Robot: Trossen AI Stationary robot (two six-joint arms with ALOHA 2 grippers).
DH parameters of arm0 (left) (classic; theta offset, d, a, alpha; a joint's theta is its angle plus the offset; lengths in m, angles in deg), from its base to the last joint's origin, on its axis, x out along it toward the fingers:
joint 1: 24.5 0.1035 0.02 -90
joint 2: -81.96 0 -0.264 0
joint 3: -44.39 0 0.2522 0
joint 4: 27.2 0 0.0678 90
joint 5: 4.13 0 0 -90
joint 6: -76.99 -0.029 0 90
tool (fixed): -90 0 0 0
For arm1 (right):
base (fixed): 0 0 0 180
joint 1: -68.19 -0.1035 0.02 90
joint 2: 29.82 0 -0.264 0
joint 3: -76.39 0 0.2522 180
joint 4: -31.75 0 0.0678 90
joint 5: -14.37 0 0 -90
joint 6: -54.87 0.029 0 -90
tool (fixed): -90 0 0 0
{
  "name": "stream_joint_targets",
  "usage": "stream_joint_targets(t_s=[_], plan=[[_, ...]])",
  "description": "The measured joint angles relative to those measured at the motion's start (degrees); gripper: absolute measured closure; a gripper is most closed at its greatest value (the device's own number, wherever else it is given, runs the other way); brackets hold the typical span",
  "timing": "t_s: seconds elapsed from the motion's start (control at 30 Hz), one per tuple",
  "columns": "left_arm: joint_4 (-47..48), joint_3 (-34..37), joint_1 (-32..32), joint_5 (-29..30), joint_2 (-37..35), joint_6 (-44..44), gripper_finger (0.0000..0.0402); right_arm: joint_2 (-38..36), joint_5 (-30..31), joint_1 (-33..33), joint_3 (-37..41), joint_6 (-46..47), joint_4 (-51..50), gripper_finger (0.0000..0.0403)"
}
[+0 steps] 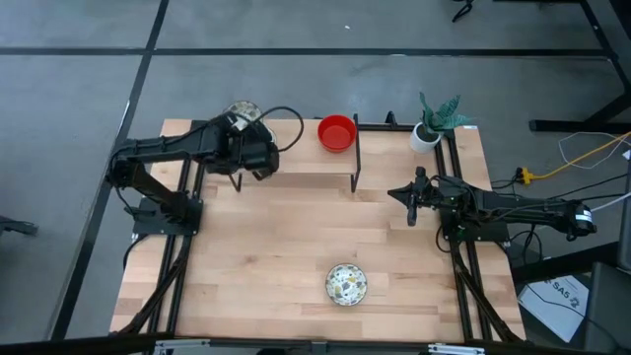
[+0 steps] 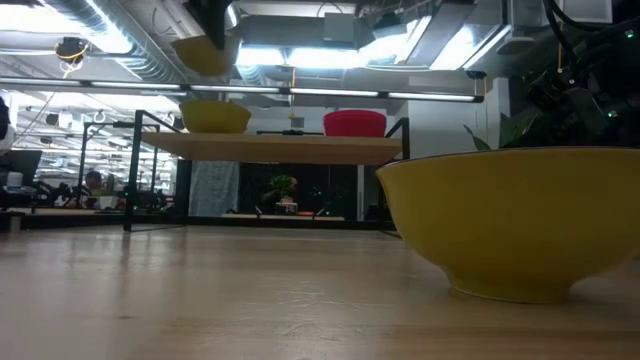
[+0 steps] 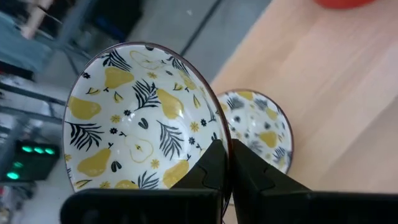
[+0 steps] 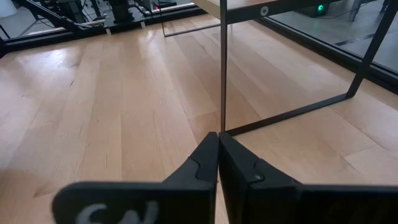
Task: Pick & Place Mini bowls
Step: Stack the top yellow patterned bowl on the yellow patterned bowl on the shelf
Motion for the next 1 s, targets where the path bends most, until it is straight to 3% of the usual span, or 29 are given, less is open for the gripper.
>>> stream_joint_targets(t_s=[0.33, 0.7, 1.0], plan=[[-0.26, -1.36, 5.61, -11.60, 0.04, -0.41, 0.0398, 0.02, -0.01, 0.00, 0.00, 0.00, 0.01, 0.0389], [-1.39, -13.57, 9.84, -17.58, 0.01, -0.16, 0.0398, 0.01, -0.01, 0.01, 0.00, 0.00, -0.01, 0.0389], [-0.67, -14.36, 13.39, -25.28, 0.72, 2.55, 0.0398, 0.02, -0.01, 0.00, 0.00, 0.00, 0.01, 0.0389]])
